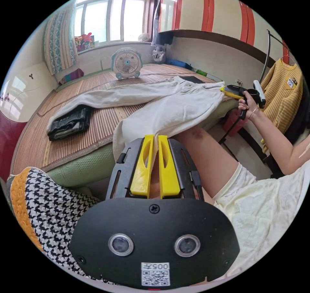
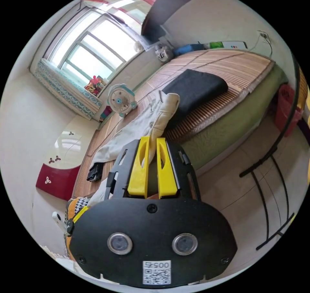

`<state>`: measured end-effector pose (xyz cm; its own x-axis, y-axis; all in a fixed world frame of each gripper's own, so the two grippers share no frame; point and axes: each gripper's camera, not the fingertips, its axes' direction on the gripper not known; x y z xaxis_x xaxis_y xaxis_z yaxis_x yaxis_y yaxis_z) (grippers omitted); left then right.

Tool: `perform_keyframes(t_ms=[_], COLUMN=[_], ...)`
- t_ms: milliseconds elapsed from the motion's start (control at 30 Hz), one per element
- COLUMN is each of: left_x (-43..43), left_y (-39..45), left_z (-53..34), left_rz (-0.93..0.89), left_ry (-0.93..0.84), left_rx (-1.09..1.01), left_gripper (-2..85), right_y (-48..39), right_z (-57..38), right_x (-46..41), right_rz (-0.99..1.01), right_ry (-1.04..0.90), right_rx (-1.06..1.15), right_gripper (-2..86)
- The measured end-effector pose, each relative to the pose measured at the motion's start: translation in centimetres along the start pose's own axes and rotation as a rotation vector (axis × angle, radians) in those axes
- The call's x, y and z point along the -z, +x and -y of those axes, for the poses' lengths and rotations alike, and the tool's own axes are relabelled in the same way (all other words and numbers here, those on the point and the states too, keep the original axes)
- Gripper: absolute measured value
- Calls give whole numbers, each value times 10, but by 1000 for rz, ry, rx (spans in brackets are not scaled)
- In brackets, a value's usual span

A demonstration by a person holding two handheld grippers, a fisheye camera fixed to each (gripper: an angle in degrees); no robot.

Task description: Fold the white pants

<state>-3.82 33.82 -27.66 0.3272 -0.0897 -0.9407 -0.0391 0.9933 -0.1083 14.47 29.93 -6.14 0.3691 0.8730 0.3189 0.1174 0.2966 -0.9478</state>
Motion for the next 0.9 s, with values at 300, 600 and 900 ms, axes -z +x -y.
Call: perform_keyframes(t_ms=[300, 600, 900], left_x=[73, 130, 151], left_y=[11, 17, 19], left_z=[2, 9, 16], left_rz=[29, 36, 23], left_ry=[125, 250, 297], left_rx=[-61, -90, -98], left_gripper=[33, 33, 33], right_y=[-31, -49, -80], right_z=[-28, -65, -78], right_x=[57, 110, 134], right_rz=[5, 7, -16], right_ry=[86, 146, 247], right_rx=[28, 45, 67], right_gripper=[-5, -8, -9])
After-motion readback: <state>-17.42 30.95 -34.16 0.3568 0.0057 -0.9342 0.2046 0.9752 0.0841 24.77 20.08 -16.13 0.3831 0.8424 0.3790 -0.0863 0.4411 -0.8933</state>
